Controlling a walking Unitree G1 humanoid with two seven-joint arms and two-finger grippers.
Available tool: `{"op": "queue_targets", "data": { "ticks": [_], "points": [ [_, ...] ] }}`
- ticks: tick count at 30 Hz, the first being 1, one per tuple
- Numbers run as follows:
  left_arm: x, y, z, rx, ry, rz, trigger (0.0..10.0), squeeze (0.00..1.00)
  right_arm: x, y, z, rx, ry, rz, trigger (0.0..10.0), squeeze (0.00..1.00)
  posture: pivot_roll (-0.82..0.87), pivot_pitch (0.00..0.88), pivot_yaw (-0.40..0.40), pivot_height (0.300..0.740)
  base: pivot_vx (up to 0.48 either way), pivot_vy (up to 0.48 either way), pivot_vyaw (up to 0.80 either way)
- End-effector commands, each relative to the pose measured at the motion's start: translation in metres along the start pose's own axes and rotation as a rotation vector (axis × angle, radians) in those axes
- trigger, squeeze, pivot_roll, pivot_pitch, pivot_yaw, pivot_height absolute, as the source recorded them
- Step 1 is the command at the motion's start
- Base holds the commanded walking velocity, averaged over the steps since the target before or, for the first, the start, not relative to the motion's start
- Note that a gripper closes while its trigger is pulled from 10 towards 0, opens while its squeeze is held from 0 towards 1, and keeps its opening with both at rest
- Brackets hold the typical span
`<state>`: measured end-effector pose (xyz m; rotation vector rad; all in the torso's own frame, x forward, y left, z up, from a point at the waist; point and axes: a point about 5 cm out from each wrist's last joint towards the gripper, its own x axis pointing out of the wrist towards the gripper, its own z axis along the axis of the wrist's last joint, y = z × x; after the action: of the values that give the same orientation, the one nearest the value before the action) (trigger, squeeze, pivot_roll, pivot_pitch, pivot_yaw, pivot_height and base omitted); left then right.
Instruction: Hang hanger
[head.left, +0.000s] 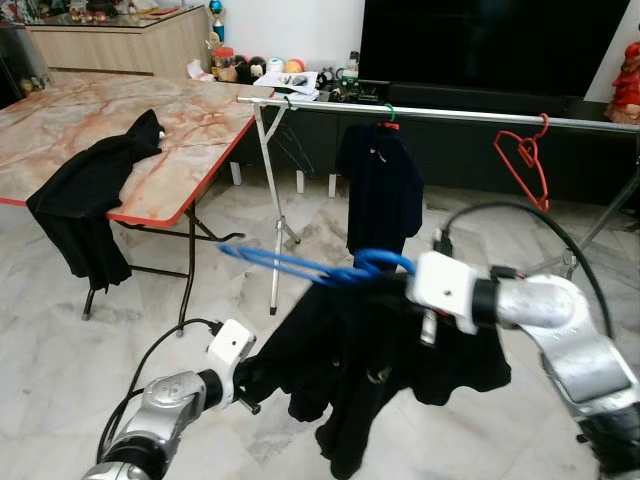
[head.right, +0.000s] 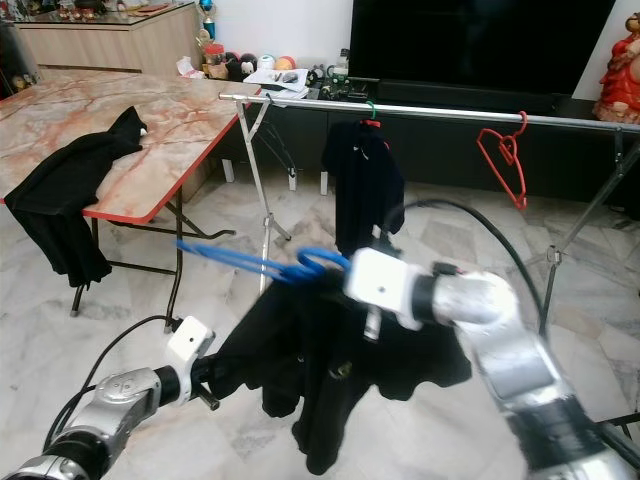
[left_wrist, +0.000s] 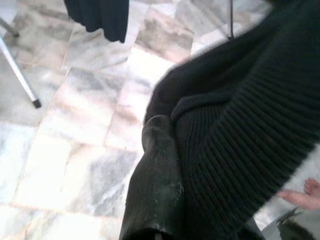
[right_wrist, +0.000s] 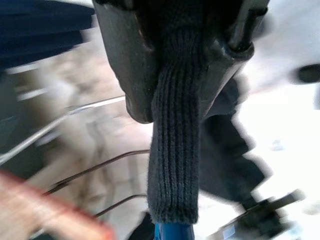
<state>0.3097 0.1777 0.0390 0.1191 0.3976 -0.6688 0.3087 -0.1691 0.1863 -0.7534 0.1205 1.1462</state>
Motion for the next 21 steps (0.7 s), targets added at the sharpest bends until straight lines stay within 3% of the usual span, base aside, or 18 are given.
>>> {"op": "queue_targets", "data": {
  "ticks": [1,3,5,10,12,21],
  "points": [
    [-0.002,0.0,-0.004,0.006,0.027,0.002,0.0,0.0,-0.009,-0.001,0.0,0.029,-0.054,0.021,10.0,0.0,0.05,0.027,0.004,0.74,0.0,0.0,0.0],
    [-0.003,0.0,-0.005,0.006,0.029,0.002,0.0,0.0,-0.011,0.0,-0.002,0.041,-0.057,0.025,10.0,0.0,0.05,0.027,0.004,0.74,0.0,0.0,0.0],
    [-0.003,0.0,-0.005,0.005,0.03,0.003,0.0,0.0,-0.018,0.014,-0.016,0.074,-0.025,0.126,10.0,0.0,0.05,0.028,0.006,0.74,0.0,0.0,0.0],
    [-0.002,-0.002,-0.005,0.007,0.035,-0.004,0.0,0.0,-0.03,0.023,-0.045,0.094,0.135,0.171,10.0,0.0,0.05,0.028,0.011,0.74,0.0,0.0,0.0],
    [-0.002,-0.002,-0.005,0.008,0.039,-0.005,0.0,0.0,-0.034,0.019,-0.062,0.066,0.251,0.117,10.0,0.0,0.04,0.028,0.014,0.74,0.0,0.0,0.0],
    [-0.002,-0.001,-0.004,0.01,0.045,-0.005,0.0,0.0,-0.032,0.027,-0.071,0.037,0.316,0.175,10.0,0.0,0.05,0.026,0.017,0.74,0.0,0.0,0.0]
  ]
}}
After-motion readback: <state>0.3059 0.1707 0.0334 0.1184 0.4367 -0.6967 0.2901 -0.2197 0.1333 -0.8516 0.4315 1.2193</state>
